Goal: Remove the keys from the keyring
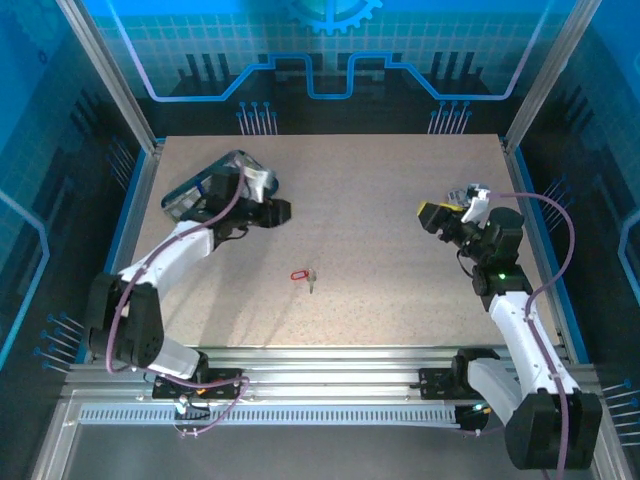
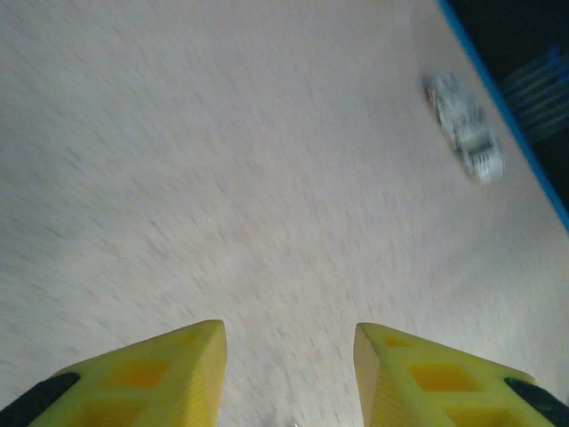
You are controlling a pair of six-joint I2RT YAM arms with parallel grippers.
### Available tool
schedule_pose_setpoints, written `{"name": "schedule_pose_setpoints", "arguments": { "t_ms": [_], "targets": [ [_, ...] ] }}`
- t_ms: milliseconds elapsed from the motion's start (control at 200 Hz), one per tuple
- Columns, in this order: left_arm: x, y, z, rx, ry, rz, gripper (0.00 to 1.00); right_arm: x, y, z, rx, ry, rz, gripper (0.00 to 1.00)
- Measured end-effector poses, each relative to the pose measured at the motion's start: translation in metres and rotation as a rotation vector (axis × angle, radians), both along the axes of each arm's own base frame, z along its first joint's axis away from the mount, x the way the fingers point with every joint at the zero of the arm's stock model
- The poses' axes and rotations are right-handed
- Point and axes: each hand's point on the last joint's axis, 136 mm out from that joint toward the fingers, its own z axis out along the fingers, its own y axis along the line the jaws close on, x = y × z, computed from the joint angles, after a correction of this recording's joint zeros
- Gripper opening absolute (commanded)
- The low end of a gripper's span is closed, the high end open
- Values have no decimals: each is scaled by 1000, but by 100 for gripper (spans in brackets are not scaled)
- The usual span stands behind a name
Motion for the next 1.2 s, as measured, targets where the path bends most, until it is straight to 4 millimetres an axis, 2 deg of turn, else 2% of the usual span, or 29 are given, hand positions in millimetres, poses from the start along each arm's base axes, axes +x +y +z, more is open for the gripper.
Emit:
{"name": "schedule_pose_setpoints", "arguments": {
  "t_ms": [145,225,305,400,611,756,976,1201],
  "targets": [
    [-41,-35,-53,116,163,-150,53,-20,29,-4,-5,30,114,70],
    [-60,-49,-71,158,212,-217,54,-27,38,-6,-8,39,148,70],
    [-70,-54,-80,182,239,-245,52,-32,43,-10,-11,45,165,70],
    [-75,-54,-92,218,260,-261,47,-36,47,-19,-13,66,181,71],
    [-81,-53,-104,277,269,-277,52,-42,51,-39,-15,109,197,72],
    [-81,-51,-111,297,279,-274,52,-43,52,-38,-15,103,201,72],
    [-86,-49,-140,326,355,-280,51,-44,52,-36,-14,95,201,73],
    [-86,-49,-142,328,360,-282,45,-46,52,-36,-14,91,201,74]
  ]
}}
